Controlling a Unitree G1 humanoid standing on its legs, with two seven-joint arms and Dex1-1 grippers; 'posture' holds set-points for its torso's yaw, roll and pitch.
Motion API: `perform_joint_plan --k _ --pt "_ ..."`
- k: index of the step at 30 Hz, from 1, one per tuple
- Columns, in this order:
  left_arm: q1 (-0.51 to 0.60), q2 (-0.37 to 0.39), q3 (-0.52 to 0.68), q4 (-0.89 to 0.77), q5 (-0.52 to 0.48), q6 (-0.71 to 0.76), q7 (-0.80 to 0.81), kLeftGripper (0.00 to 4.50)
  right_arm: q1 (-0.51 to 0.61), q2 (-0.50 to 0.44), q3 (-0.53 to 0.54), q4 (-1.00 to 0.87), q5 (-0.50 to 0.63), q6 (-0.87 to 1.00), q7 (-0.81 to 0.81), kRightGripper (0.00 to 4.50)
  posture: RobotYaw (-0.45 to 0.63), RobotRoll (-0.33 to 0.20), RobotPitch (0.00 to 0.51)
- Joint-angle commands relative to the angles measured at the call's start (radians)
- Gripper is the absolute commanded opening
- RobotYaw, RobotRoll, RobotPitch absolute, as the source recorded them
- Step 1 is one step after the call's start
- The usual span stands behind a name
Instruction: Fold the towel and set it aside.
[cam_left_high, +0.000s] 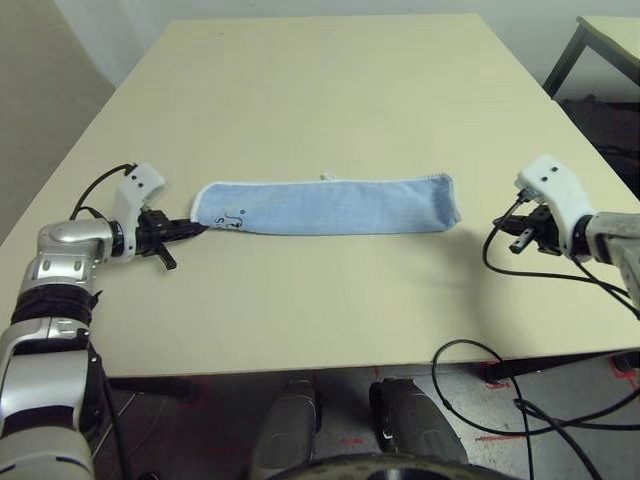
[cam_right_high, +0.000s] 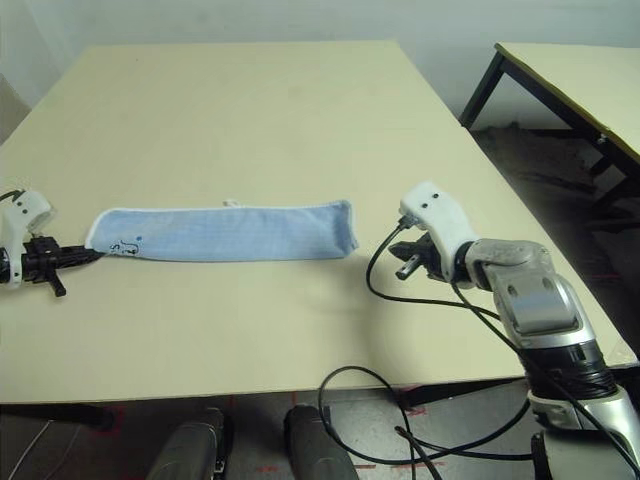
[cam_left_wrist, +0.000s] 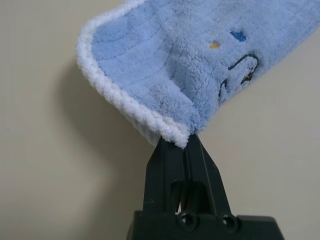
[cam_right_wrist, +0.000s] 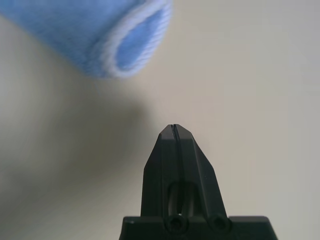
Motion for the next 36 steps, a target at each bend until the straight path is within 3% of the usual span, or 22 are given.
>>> perform_joint_plan --k 1,3,4,7,10,11,16,25,31,36 --pt "-0.017 0.012 -0.023 0.028 0.027 -0.034 -0.009 0.00 -0.096 0.070 -0.028 0.071 0.061 0.075 -0.008 0.93 -0.01 0.000 0.110" --pt "-0.026 0.011 -0.030 0.035 0.030 -0.046 -0.015 0.00 -0.149 0.097 -0.031 0.125 0.071 0.089 -0.010 1.65 -0.01 0.000 0.110" --pt "-0.033 0.010 -0.034 0.039 0.034 -0.053 -0.015 0.50 -0.172 0.103 -0.023 0.155 0.067 0.083 -0.006 2.10 -0.01 0.000 0.109" --pt "-0.064 0.015 -0.040 0.061 0.048 -0.068 -0.021 1.40 -0.295 0.126 0.039 0.312 0.125 0.176 0.133 3.17 0.00 0.000 0.110" --pt "-0.105 0.034 -0.043 0.094 0.055 -0.094 -0.046 2.41 -0.369 0.143 0.031 0.425 0.126 0.206 0.144 4.30 0.00 0.000 0.111" --pt "-0.119 0.046 -0.042 0.108 0.055 -0.110 -0.066 2.77 -0.394 0.145 0.024 0.456 0.145 0.255 0.159 4.50 0.00 0.000 0.111" --pt "-0.175 0.109 -0.004 0.173 0.000 -0.203 -0.240 4.42 -0.502 0.143 0.023 0.593 0.239 0.506 0.240 4.50 0.00 0.000 0.112" --pt "-0.260 0.117 0.046 0.234 -0.068 -0.342 -0.410 4.48 -0.635 0.202 0.045 0.879 0.220 0.615 0.210 4.50 0.03 0.000 0.112" --pt "-0.276 0.093 0.006 0.207 -0.120 -0.323 -0.417 4.48 -0.711 0.250 -0.021 1.092 0.178 0.526 0.103 4.50 0.03 0.000 0.117" --pt "-0.271 0.064 -0.008 0.203 -0.134 -0.308 -0.417 4.48 -0.688 0.244 0.027 1.148 0.087 0.375 0.086 4.50 0.02 0.000 0.124"
